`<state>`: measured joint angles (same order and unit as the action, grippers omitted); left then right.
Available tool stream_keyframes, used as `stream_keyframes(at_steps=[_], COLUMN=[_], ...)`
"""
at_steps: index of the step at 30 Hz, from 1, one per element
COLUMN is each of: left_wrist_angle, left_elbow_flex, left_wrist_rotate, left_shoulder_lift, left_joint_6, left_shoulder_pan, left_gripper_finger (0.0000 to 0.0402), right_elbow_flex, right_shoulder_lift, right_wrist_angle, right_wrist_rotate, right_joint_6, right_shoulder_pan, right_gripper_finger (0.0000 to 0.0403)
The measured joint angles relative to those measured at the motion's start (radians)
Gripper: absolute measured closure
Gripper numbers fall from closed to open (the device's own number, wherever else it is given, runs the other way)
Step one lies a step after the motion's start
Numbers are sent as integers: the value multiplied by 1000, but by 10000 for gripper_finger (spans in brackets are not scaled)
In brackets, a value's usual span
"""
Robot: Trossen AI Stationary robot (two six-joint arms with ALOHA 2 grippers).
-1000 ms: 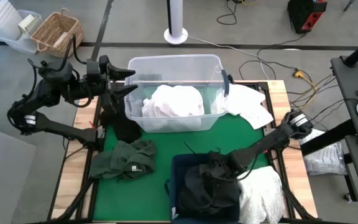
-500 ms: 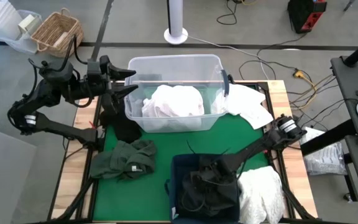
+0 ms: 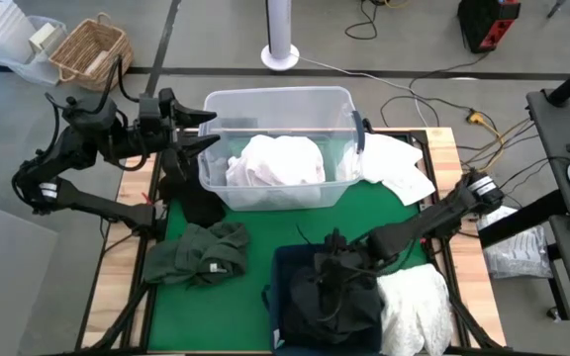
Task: Sort clothes
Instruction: Put the black shorts into the blue laundry bin
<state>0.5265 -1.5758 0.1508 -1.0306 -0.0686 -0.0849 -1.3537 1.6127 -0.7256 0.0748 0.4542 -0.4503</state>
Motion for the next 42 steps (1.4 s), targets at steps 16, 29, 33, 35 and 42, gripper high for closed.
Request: stream_keyframes(at_steps=[16, 29, 33, 35, 42], left_wrist_angle=[1, 20, 23, 23, 31], left_elbow_flex=[0, 0, 0, 0, 0], left_wrist_rotate=[0, 0, 0, 0, 0], left_shoulder_lift=[0, 1, 1, 1, 1], left_joint_6=[7, 8, 15, 15, 15], left_shoulder_pan=[0, 0, 0, 0, 0], left_gripper_finger=[170, 170, 170, 170, 170], right_elbow_flex=[44, 45, 45, 44, 43], right_shoulder_lift=[41, 125, 134, 138, 141], right_wrist_angle=[-31, 102, 138, 134, 134], right_wrist_rotate=[138, 106, 82, 75, 24], right_joint_6=[-79, -89, -94, -94, -94], right_shoulder_pan=[98, 87, 69, 57, 23], right_gripper_finger=[394, 394, 394, 394, 394])
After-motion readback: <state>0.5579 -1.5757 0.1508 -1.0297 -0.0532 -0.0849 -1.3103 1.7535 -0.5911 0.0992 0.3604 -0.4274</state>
